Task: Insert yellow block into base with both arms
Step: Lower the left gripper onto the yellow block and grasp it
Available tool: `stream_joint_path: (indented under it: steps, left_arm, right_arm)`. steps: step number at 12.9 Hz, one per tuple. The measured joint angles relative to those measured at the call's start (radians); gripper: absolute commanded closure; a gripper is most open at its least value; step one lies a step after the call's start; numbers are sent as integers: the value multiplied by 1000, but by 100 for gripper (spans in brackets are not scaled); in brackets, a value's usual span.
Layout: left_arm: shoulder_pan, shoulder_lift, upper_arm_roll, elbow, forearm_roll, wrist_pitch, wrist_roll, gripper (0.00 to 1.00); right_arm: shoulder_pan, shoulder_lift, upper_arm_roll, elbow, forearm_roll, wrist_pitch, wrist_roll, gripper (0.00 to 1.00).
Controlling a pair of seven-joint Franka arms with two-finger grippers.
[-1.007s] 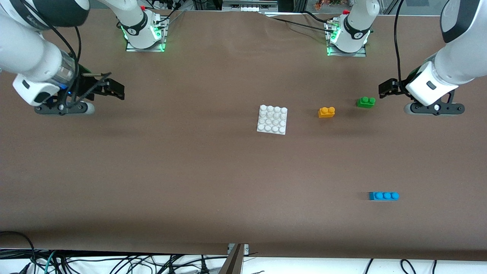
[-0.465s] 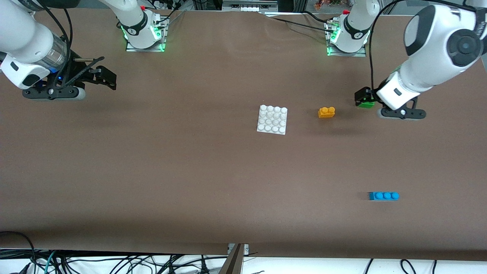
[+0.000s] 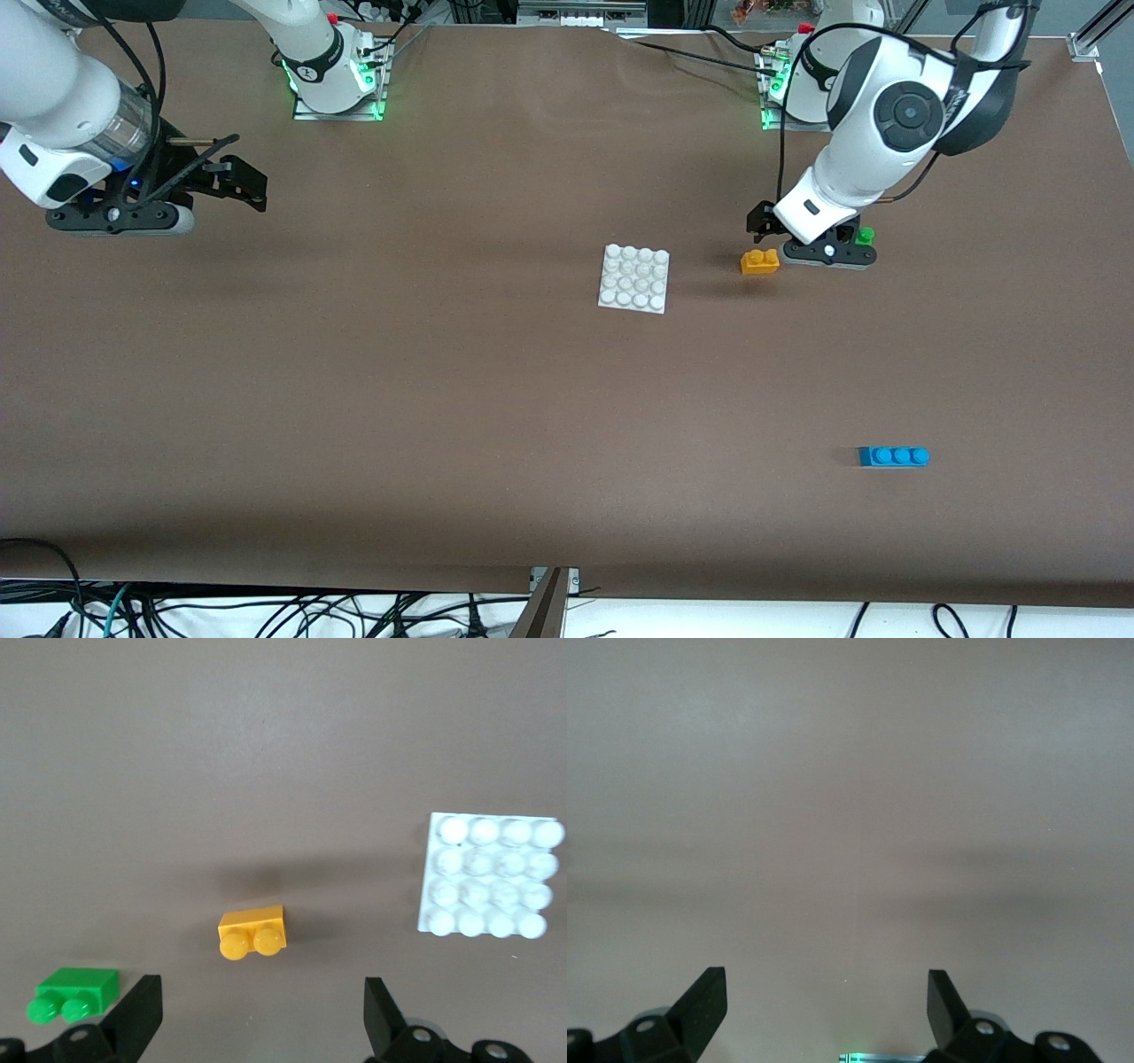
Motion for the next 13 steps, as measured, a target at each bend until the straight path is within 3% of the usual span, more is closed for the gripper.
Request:
stream_joint_path:
  steps: [3,6,9,13]
  left_arm:
    - [5,10,5,-147,0,183,0,0]
    - [5,55,4,-237,0,327,2,0]
    - [5,143,4,-255,0,444,4,0]
    - [5,171,4,-255,60,461,3,0]
  right_arm:
    - [-6,0,-12,42,0,-19,-1,0]
    - [-10,0,-17,55,0,-25,-1,0]
    - [-10,4,-16,55,-1,-27,-1,0]
    - [-11,7,-16,55,-3,-25,-1,0]
